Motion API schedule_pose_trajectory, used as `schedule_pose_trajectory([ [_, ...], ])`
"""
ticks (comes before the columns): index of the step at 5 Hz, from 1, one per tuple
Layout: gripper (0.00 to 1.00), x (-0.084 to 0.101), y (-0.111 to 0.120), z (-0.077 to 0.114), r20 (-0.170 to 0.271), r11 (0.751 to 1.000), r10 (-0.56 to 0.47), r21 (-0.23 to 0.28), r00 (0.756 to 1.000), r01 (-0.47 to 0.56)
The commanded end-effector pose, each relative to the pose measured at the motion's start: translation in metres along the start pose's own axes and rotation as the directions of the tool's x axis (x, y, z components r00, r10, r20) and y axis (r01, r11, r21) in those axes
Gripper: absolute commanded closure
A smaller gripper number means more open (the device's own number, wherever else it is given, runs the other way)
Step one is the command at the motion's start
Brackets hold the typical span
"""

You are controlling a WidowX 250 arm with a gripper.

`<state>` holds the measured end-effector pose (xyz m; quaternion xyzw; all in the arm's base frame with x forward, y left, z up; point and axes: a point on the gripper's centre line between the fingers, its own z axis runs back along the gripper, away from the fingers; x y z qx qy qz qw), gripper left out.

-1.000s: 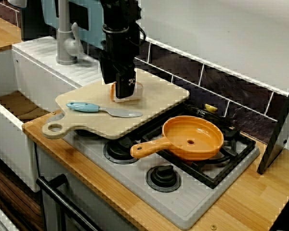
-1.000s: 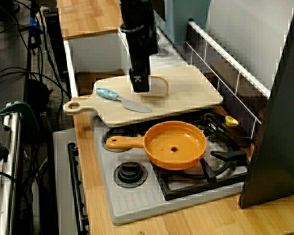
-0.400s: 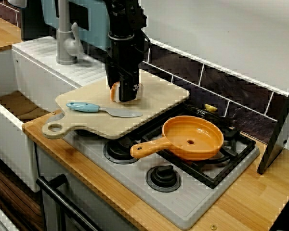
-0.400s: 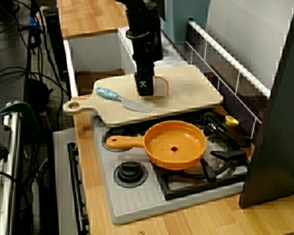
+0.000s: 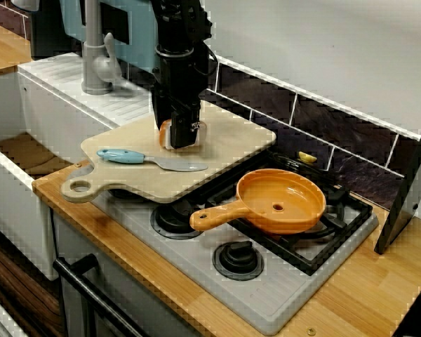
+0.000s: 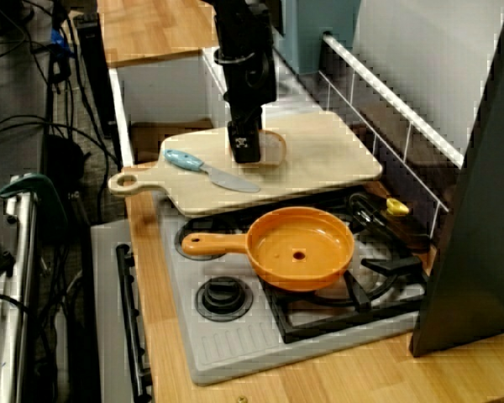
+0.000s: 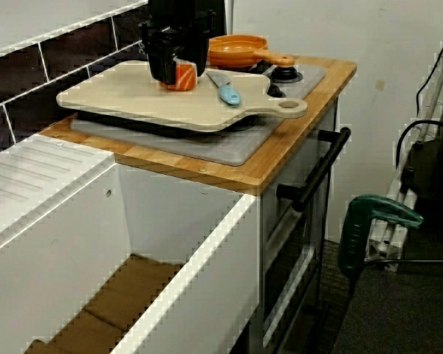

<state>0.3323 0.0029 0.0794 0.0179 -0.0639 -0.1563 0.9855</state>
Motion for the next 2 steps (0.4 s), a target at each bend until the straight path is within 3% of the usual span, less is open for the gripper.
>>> schedule_pose_trajectory([
  [1, 1.0, 0.007, -0.04, 0.047, 0.094, 0.994, -0.064, 0.093, 0.994, 0.055],
  [2, 1.0, 0.008, -0.061, 0.054, 0.108, 0.989, -0.11, 0.106, 0.988, 0.099],
])
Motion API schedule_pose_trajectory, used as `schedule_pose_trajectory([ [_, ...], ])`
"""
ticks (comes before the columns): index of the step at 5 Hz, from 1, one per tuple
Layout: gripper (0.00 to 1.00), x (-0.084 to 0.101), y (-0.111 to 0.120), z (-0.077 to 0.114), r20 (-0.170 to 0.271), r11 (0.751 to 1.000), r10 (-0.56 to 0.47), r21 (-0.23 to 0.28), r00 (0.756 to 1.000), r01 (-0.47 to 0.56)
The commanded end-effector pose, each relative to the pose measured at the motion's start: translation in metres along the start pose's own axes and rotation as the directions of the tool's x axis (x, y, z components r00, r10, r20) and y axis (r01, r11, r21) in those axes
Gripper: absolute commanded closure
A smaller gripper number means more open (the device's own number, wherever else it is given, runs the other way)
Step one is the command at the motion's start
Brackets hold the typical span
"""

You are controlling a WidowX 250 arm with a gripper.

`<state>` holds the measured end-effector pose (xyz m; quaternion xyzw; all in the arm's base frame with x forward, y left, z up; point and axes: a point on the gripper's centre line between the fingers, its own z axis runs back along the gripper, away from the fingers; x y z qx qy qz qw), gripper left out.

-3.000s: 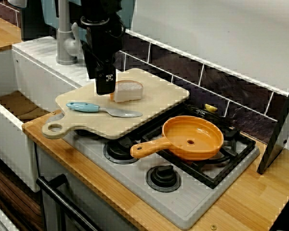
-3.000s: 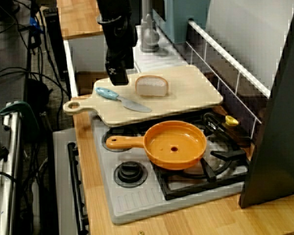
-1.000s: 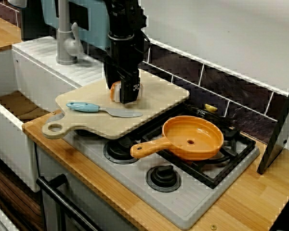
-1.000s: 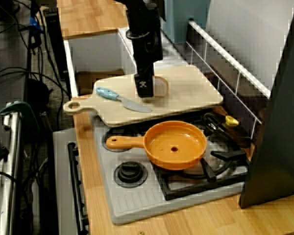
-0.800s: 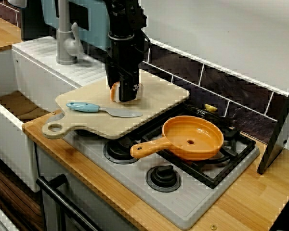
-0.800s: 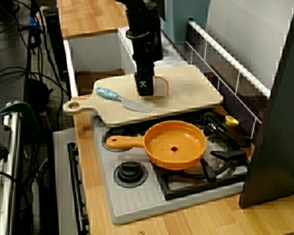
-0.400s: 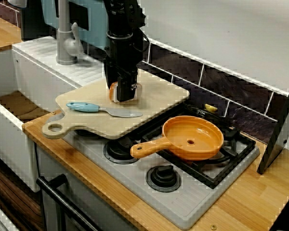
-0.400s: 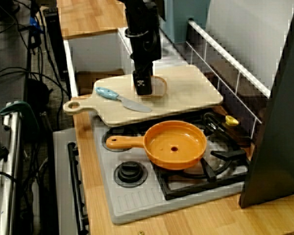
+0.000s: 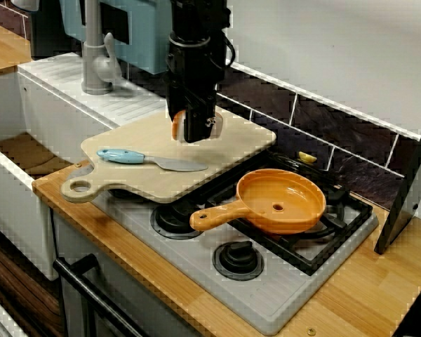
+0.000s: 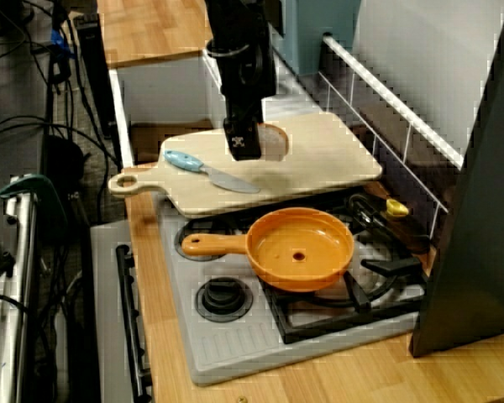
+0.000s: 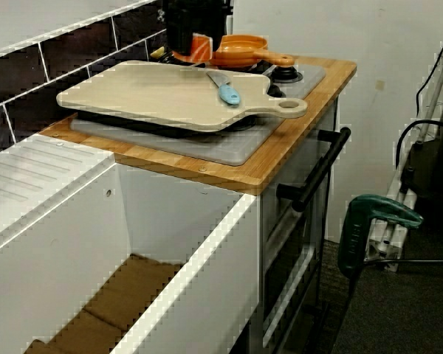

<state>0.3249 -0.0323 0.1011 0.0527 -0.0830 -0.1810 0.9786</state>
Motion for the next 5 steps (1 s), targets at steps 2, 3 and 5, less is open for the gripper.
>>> schedule_pose_trajectory([
  [2, 1.0, 0.018, -0.054, 0.044, 0.085, 0.993, -0.114, 0.006, 0.99, 0.114],
  [3, 1.0, 0.025, -0.07, 0.044, 0.087, 0.988, -0.154, -0.006, 0.984, 0.155],
  [5, 1.0, 0.043, -0.094, 0.034, 0.06, 0.979, -0.196, -0.035, 0.979, 0.198],
])
